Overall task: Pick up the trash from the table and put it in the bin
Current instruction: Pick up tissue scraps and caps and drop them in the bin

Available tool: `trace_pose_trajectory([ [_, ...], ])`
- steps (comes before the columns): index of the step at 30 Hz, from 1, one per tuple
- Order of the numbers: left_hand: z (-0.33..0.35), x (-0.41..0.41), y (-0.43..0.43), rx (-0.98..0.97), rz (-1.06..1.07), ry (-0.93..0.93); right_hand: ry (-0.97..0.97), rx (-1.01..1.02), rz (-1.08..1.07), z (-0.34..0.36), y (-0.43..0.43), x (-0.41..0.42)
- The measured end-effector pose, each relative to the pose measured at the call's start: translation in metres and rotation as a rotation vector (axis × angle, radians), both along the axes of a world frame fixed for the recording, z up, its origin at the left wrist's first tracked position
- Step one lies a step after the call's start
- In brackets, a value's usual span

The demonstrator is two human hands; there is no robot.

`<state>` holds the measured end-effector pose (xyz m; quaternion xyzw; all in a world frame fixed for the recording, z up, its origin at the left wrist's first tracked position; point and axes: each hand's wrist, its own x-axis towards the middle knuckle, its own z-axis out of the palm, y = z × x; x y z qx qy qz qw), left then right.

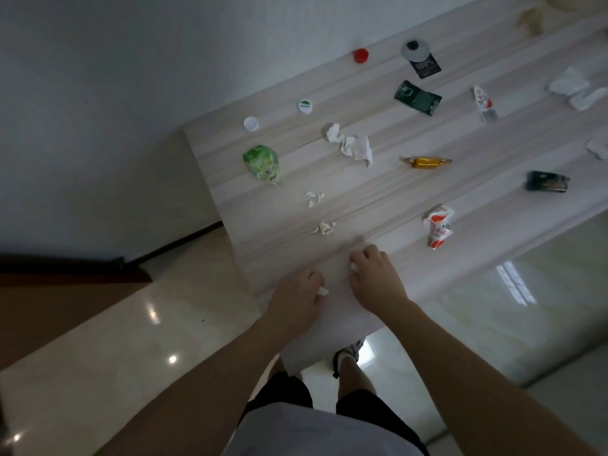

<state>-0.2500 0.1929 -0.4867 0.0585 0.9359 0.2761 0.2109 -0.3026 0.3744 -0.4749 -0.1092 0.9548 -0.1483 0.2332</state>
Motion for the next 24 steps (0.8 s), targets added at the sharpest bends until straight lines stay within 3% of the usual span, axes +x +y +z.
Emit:
trace_pose_trajectory([
  [9, 0.004, -0.013, -0.013, 0.024, 0.006, 0.008, -0.080, -0.043, -0.142, 0.015, -0.009, -0.005],
  [17, 0.028, -0.045, -0.040, -0.057, -0.005, 0.068, 0.031, -0.079, -0.192, 0.040, -0.022, -0.034],
  [24, 0.044, -0.085, -0.072, -0.019, 0.128, 0.121, 0.109, -0.104, -0.230, 0.055, -0.034, -0.064],
])
